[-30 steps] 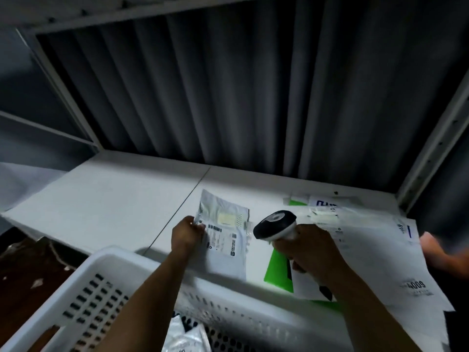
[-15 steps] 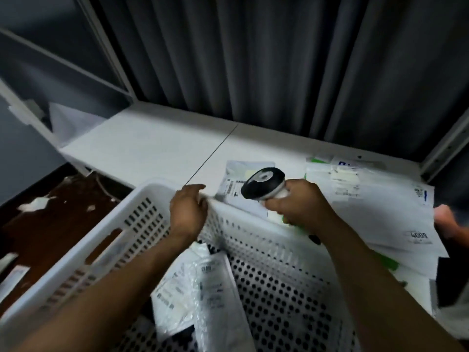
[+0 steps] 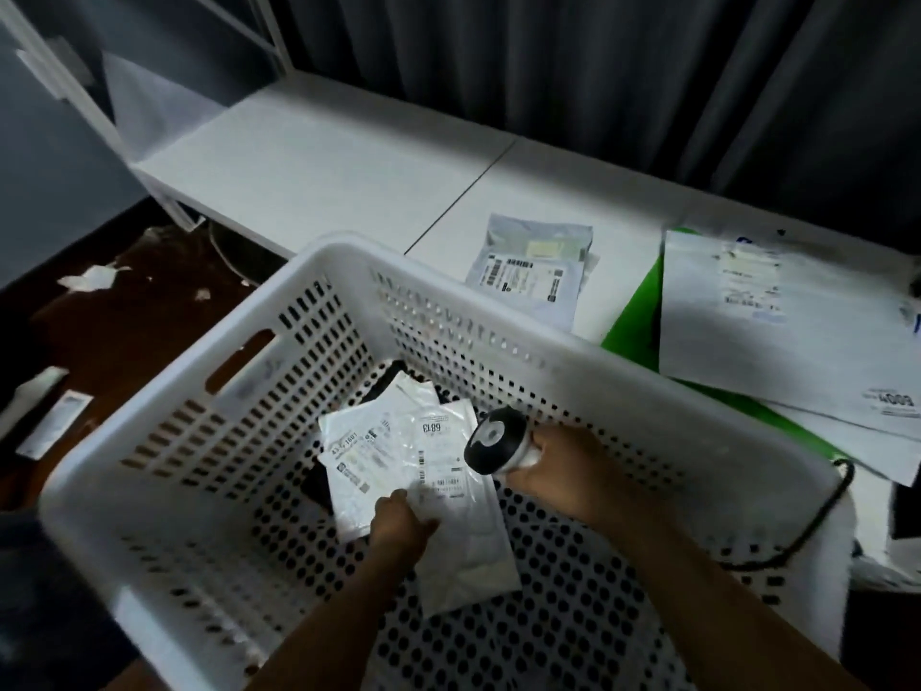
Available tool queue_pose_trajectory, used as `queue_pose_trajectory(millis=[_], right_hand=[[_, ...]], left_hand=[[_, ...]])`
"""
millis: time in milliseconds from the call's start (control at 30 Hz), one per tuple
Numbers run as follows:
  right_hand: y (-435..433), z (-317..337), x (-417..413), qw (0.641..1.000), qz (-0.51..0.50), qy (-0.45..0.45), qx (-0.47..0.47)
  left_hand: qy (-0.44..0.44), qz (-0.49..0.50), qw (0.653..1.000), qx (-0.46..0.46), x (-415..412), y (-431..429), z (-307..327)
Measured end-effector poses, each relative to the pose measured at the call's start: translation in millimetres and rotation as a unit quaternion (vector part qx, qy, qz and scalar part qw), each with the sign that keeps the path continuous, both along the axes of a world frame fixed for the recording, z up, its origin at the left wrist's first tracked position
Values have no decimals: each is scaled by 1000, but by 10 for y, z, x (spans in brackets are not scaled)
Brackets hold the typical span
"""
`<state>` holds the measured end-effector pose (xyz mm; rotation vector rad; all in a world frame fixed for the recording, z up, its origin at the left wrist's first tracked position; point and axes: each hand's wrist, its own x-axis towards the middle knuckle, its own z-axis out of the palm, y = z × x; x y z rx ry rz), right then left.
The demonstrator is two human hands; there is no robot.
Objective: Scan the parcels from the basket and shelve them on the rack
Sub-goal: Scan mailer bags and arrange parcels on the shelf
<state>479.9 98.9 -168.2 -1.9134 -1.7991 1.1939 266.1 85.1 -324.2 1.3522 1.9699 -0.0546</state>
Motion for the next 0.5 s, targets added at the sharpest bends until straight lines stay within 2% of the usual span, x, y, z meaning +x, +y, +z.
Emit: queue_pose_trajectory(millis=[67, 167, 300, 500], right_hand=[[36, -123, 6, 1000, -26, 13, -3], [134, -298, 20, 998, -69, 8, -8], [267, -390, 29, 994, -106, 9, -12], [305, -235, 25, 992, -116, 51, -26]], left_hand=[[1, 11, 1000, -4, 91, 22, -78], [-16, 89, 996, -15, 174, 37, -197], [-64, 171, 983, 19, 198, 16, -293], [-123, 209, 968, 68, 64, 61, 35]])
